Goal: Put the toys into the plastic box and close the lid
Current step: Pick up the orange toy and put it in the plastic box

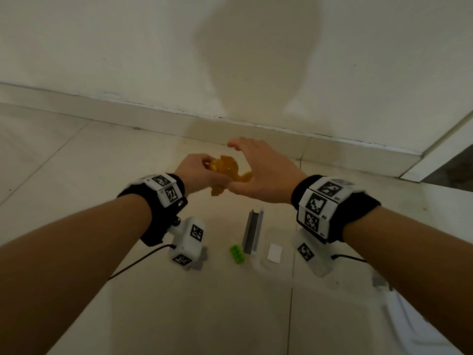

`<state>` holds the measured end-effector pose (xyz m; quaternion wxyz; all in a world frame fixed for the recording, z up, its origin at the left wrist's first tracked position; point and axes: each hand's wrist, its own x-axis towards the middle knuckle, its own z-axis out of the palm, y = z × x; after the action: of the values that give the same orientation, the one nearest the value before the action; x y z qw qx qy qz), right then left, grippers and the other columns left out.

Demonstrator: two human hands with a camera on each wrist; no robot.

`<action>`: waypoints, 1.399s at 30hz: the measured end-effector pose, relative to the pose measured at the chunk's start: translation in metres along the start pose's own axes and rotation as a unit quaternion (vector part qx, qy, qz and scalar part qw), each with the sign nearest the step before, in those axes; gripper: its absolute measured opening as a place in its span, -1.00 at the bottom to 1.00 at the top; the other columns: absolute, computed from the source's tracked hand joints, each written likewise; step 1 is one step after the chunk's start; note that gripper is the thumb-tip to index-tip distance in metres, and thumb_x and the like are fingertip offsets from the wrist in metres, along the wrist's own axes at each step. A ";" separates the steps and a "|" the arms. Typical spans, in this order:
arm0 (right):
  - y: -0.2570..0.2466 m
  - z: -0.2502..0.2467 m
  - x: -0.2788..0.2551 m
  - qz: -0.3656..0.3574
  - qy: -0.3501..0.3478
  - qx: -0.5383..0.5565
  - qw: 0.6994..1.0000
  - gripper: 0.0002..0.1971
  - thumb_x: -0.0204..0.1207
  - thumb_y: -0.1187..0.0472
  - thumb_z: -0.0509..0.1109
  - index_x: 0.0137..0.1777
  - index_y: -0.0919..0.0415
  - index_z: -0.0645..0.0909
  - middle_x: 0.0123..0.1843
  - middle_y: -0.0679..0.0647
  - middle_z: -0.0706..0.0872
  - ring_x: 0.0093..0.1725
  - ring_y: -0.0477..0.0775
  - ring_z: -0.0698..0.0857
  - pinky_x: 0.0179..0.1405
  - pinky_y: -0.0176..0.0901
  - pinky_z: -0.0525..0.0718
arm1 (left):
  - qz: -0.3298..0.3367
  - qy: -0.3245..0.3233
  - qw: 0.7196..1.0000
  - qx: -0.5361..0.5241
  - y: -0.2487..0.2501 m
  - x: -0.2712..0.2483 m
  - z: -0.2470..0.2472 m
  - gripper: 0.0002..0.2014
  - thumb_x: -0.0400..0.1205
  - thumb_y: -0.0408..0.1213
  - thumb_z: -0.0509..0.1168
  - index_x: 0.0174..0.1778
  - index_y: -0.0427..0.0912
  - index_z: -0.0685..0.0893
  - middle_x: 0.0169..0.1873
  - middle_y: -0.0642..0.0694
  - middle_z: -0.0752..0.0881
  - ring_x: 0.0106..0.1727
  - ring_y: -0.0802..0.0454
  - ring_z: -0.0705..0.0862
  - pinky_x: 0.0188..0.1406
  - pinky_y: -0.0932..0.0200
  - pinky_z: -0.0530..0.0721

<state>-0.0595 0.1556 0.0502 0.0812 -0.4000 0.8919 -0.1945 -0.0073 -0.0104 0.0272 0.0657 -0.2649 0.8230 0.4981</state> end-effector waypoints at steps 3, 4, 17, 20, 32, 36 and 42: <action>-0.002 -0.011 0.002 0.041 -0.049 0.023 0.998 0.01 0.25 -0.29 0.60 0.64 -0.06 0.19 0.48 0.02 0.56 0.36 0.11 0.60 0.28 0.09 0.65 | 0.032 -0.062 0.996 -0.054 0.017 -0.011 -0.006 -0.45 0.29 -0.33 0.64 0.20 -0.27 0.70 0.04 -0.23 0.78 0.06 -0.18 0.76 0.10 -0.05 0.77; -0.003 -0.015 0.000 0.053 -0.065 0.036 0.996 -0.04 0.24 -0.28 0.62 0.59 -0.06 0.26 0.38 0.01 0.62 0.27 0.10 0.65 0.20 0.05 0.69 | 0.039 -0.082 0.993 -0.074 0.022 -0.016 -0.006 -0.45 0.30 -0.35 0.63 0.23 -0.29 0.69 0.08 -0.27 0.78 0.11 -0.22 0.76 0.15 -0.11 0.77; 0.038 -0.030 -0.083 0.087 -0.226 -0.150 0.959 -0.23 0.23 -0.44 0.52 0.31 -0.07 0.38 0.02 -0.10 0.60 -0.07 -0.03 0.61 -0.16 -0.23 0.57 | -0.032 -0.134 0.989 -0.061 0.018 -0.039 0.030 -0.66 0.60 -0.15 0.39 0.27 -0.17 0.69 0.23 -0.13 0.73 0.21 -0.13 0.72 0.12 -0.06 0.74; 0.052 -0.005 -0.095 0.080 -0.267 -0.174 0.944 -0.25 0.34 -0.43 0.44 0.38 -0.02 0.34 0.09 -0.01 0.66 -0.07 0.03 0.59 -0.10 -0.14 0.57 | -0.086 -0.154 0.984 0.012 0.012 -0.041 0.043 -0.59 0.65 -0.18 0.34 0.42 -0.18 0.58 0.32 -0.17 0.65 0.27 -0.17 0.67 0.20 -0.11 0.74; 0.059 0.048 -0.071 0.051 -0.276 -0.243 0.929 -0.20 0.36 -0.16 0.61 0.46 0.19 0.33 0.16 0.16 0.72 0.09 0.22 0.72 -0.12 -0.08 0.50 | -0.143 -0.205 0.968 -0.007 0.008 -0.033 0.070 -0.63 0.68 -0.23 0.28 0.42 -0.12 0.60 0.31 -0.16 0.65 0.25 -0.18 0.68 0.23 -0.22 0.72; 0.063 0.050 -0.067 0.056 -0.275 -0.250 0.927 -0.17 0.36 -0.10 0.63 0.49 0.22 0.31 0.18 0.19 0.72 0.13 0.24 0.72 -0.04 -0.03 0.59 | -0.141 -0.209 0.967 -0.021 0.002 -0.032 0.070 -0.68 0.68 -0.23 0.28 0.36 -0.12 0.65 0.23 -0.14 0.69 0.19 -0.16 0.71 0.14 -0.15 0.77; 0.063 0.044 -0.068 0.060 -0.289 -0.253 0.921 -0.18 0.34 -0.16 0.62 0.46 0.22 0.37 0.18 0.19 0.70 0.12 0.24 0.71 -0.09 -0.03 0.57 | -0.155 -0.179 0.971 -0.041 -0.016 -0.025 0.066 -0.72 0.72 -0.24 0.18 0.26 -0.22 0.67 0.11 -0.15 0.77 0.05 -0.14 0.79 0.05 -0.12 0.81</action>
<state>-0.0437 0.2317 -0.0167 0.2431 -0.3920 0.8713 0.1673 0.0118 0.0500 -0.0083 0.2778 -0.2983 0.7254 0.5547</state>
